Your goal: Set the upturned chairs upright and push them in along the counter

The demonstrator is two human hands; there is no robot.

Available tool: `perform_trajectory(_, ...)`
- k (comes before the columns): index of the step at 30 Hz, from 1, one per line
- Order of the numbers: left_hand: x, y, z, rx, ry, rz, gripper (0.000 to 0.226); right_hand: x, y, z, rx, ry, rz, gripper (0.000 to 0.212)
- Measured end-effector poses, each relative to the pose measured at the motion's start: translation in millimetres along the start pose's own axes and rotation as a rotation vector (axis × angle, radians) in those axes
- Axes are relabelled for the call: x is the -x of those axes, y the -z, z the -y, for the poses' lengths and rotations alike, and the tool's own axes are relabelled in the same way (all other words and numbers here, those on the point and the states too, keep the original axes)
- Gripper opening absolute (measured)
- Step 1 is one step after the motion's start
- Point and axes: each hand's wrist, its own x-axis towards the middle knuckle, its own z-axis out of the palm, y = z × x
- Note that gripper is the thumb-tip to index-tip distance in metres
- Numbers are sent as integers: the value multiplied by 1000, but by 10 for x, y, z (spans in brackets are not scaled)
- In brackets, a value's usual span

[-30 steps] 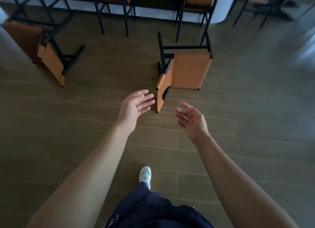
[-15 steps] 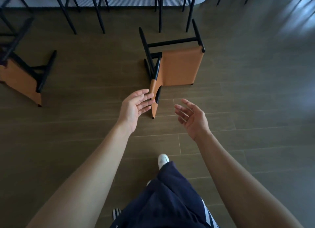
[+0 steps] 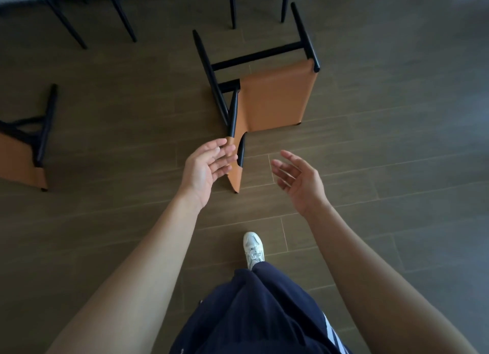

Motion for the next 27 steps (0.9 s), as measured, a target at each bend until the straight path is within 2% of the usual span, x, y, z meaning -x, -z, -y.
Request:
perform_trajectory(6, -672, -95, -11, -33, 34, -38, 25, -647, -91, 120, 2, -40, -33, 26)
perform_trajectory(12, -1304, -46, 280, -70, 81, -46, 28, -1287, -102, -111, -1, -95, -60, 25)
perform_trajectory(17, -1899, 50, 761, -145, 120, -59, 24, -1895, -6, -520, -18, -120, -77, 25)
perform_trajectory(27, -2822, 352, 1682, -415, 39, -262, 18, -2861, 300, -1571, -111, -209, -224, 24)
